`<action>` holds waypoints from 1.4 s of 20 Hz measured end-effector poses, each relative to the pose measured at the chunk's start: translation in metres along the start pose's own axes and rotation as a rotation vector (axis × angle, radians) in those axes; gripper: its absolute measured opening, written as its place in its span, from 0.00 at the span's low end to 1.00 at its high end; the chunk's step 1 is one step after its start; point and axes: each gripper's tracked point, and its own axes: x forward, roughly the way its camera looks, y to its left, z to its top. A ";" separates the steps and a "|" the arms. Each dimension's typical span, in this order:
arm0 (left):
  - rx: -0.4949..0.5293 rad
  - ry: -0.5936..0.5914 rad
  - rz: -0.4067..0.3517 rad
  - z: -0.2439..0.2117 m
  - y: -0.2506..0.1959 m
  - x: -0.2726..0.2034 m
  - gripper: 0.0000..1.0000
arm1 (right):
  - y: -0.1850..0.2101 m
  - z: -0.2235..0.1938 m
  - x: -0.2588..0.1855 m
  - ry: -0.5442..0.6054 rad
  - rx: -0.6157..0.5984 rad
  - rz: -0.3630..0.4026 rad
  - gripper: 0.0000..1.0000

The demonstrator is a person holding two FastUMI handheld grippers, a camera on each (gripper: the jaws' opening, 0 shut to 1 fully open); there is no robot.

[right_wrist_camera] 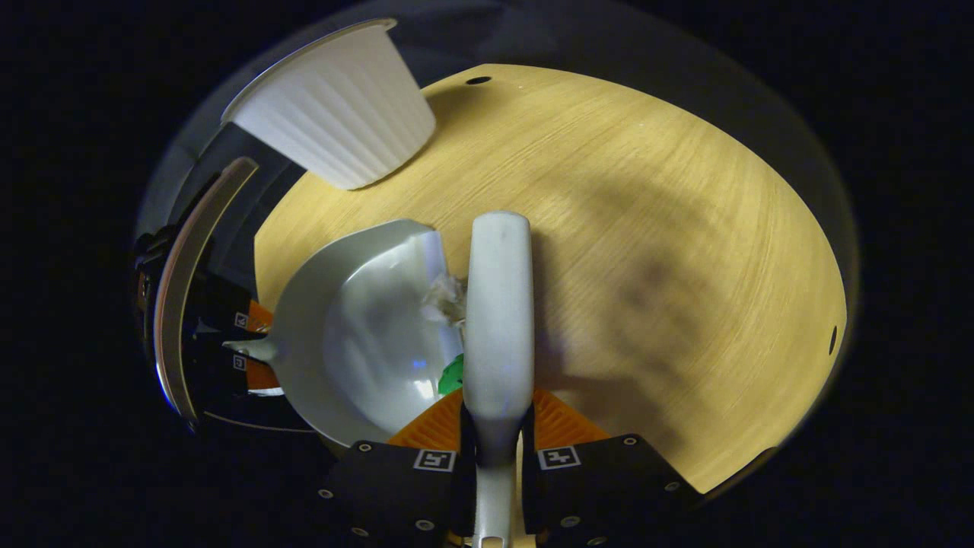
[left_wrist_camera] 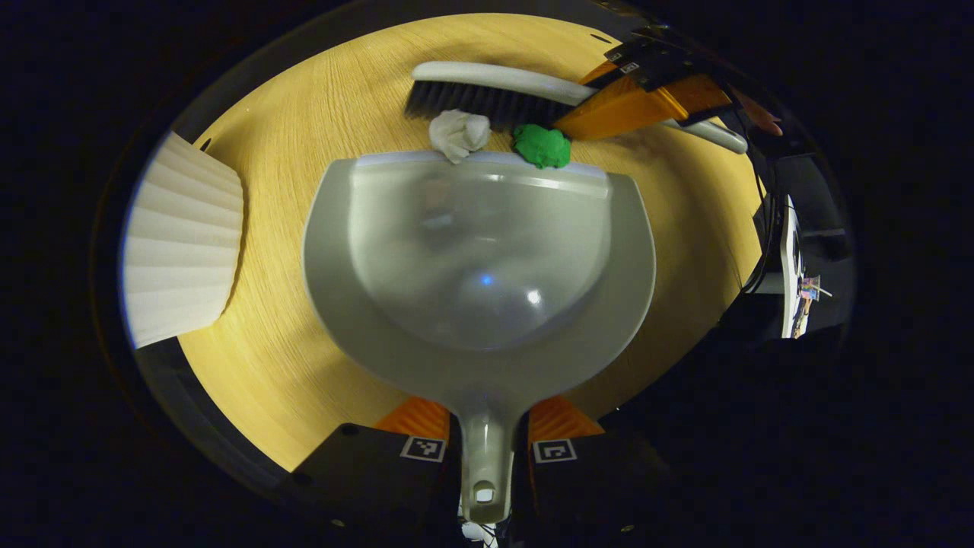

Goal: Pick up the small broom and dustpan from the desktop, sweep the trash into the dustpan with the broom, and then empty the trash into the garbage bin.

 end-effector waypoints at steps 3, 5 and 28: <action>-0.007 -0.015 -0.016 -0.002 0.001 0.002 0.28 | 0.032 -0.005 -0.013 0.044 0.003 0.105 0.24; -0.017 -0.026 -0.019 -0.004 0.005 0.006 0.27 | 0.038 -0.012 -0.014 0.068 -0.010 0.113 0.24; -0.495 -0.183 0.037 0.044 -0.038 0.008 0.27 | 0.031 -0.066 0.026 -0.019 0.670 -0.332 0.24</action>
